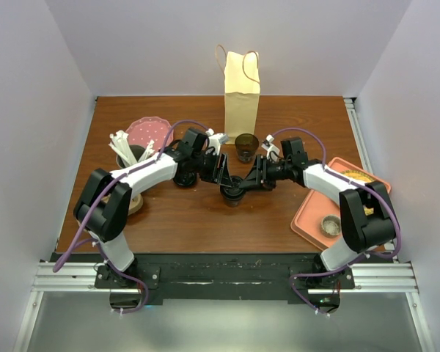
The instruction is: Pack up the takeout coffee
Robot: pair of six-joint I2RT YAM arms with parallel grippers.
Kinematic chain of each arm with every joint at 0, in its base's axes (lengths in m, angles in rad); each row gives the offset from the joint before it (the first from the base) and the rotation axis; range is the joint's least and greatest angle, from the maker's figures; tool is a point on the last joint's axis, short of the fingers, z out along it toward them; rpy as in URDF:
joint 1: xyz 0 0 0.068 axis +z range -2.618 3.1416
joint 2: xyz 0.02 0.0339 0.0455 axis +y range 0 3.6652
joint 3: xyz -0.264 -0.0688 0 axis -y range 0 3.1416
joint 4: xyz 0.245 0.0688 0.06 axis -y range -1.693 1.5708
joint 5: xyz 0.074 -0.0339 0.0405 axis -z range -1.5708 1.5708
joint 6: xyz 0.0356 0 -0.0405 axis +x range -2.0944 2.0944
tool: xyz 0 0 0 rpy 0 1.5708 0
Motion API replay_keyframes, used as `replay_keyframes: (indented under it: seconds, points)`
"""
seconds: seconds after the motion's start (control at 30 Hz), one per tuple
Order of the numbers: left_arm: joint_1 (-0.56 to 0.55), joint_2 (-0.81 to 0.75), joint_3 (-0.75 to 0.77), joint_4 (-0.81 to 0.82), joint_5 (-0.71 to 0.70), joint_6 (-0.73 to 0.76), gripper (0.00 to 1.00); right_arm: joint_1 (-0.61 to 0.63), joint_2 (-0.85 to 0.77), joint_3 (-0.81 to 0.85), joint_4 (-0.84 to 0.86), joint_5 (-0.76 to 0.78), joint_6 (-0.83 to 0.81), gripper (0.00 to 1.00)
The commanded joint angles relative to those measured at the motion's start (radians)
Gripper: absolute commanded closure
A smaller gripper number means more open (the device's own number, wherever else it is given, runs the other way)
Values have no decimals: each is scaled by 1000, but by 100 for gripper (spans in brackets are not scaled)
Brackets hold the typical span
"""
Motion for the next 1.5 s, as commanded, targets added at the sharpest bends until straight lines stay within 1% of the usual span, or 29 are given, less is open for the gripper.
replay_keyframes:
  seconds: [0.0, 0.1, 0.17, 0.3, 0.4, 0.43, 0.5, 0.53, 0.6, 1.07, 1.17, 1.2, 1.27, 1.3, 1.33, 1.47]
  points:
    - [-7, 43, -43, -75, -119, 50, 50, -22, -45, 49, -98, 70, -33, 50]
    - [-5, 42, -50, -75, -118, 50, 50, -33, -48, 58, -102, 62, -33, 48]
    - [-7, 40, -51, -75, -119, 50, 50, -37, -50, 62, -100, 57, -28, 44]
    - [-7, 42, -51, -78, -118, 54, 50, -40, -51, 76, -88, 36, -18, 43]
    - [-7, 43, -53, -78, -115, 56, 50, -46, -47, 88, -88, 41, -19, 46]
    - [-8, 42, -53, -78, -115, 56, 50, -48, -45, 90, -88, 37, -16, 50]
    - [-8, 43, -53, -80, -113, 57, 50, -51, -39, 95, -75, 36, -8, 53]
    - [-8, 42, -53, -80, -115, 57, 50, -51, -34, 98, -71, 33, -7, 56]
    - [-8, 42, -53, -80, -113, 59, 50, -54, -25, 104, -63, 28, -2, 59]
    - [-20, 51, -50, -78, -106, 54, 50, -51, 36, 30, -16, 25, -27, 60]
    - [-22, 55, -51, -78, -107, 53, 50, -50, 47, 6, -16, 59, -28, 66]
    - [-23, 57, -53, -78, -109, 50, 50, -50, 45, -2, -14, 71, -28, 70]
    - [-28, 62, -54, -77, -110, 48, 50, -50, 42, -28, -16, 114, -19, 73]
    - [-30, 63, -60, -77, -113, 50, 50, -50, 39, -37, -22, 134, -10, 76]
    - [-33, 65, -62, -75, -115, 47, 50, -50, 38, -49, -35, 190, -10, 79]
    - [-37, 71, -74, -74, -127, 44, 50, -51, 22, -91, -51, 269, -5, 85]
